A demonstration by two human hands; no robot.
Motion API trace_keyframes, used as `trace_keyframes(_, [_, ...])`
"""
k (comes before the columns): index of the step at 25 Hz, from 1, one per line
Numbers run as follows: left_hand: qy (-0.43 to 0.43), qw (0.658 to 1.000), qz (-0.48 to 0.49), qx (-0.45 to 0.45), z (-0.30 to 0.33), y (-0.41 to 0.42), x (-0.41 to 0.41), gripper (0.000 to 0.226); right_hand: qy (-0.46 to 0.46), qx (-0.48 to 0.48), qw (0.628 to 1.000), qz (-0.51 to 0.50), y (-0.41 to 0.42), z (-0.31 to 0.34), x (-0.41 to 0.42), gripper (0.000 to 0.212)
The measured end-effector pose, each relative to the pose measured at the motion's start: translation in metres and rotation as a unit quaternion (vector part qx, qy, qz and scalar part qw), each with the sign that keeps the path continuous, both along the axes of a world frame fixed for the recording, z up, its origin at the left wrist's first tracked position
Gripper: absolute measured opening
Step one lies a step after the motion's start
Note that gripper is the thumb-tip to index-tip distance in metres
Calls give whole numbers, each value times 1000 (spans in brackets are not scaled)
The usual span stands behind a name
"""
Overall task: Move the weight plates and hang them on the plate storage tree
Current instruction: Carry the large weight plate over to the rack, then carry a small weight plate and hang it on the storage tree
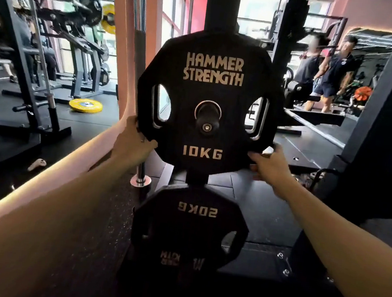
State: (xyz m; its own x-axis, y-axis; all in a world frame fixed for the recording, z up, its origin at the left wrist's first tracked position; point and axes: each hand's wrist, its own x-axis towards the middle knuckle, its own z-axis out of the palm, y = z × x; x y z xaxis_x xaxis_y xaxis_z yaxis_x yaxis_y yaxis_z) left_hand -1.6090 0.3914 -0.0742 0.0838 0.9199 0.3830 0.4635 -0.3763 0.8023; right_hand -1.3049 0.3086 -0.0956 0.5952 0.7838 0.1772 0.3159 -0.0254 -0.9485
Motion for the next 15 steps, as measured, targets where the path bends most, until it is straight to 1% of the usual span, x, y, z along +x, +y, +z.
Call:
trace_keyframes(1, [13, 1000, -10, -24, 3, -11, -4, 56, -4, -45, 999, 12, -8, -4, -2, 49])
trace_keyframes(3, [47, 995, -14, -84, 12, -31, -10, 34, -4, -123, 992, 27, -27, -6, -9, 45])
trace_keyframes(4, [69, 991, -12, -115, 16, -40, -14, 31, -7, -151, 988, 34, -38, -5, -16, 40])
trace_keyframes(5, [95, 984, -14, -148, 18, -49, -19, 37, -13, -177, 983, 40, -51, -2, -22, 34])
trace_keyframes(6, [118, 975, -17, -187, 20, -58, -22, 49, -14, -201, 978, 46, -67, 2, -29, 25])
trace_keyframes(7, [140, 964, -19, -223, 20, -71, -26, 56, -13, -226, 973, 51, -84, 6, -37, 21])
trace_keyframes(8, [162, 953, -22, -257, 19, -84, -29, 58, -7, -256, 965, 60, -101, 12, -43, 23])
trace_keyframes(11, [199, 901, -37, -384, 31, -142, -39, 60, 48, -362, 928, 75, -158, 36, -62, 33])
trace_keyframes(15, [257, 806, -46, -532, 47, -224, -68, 61, 129, -460, 876, 62, -243, 59, -93, 26])
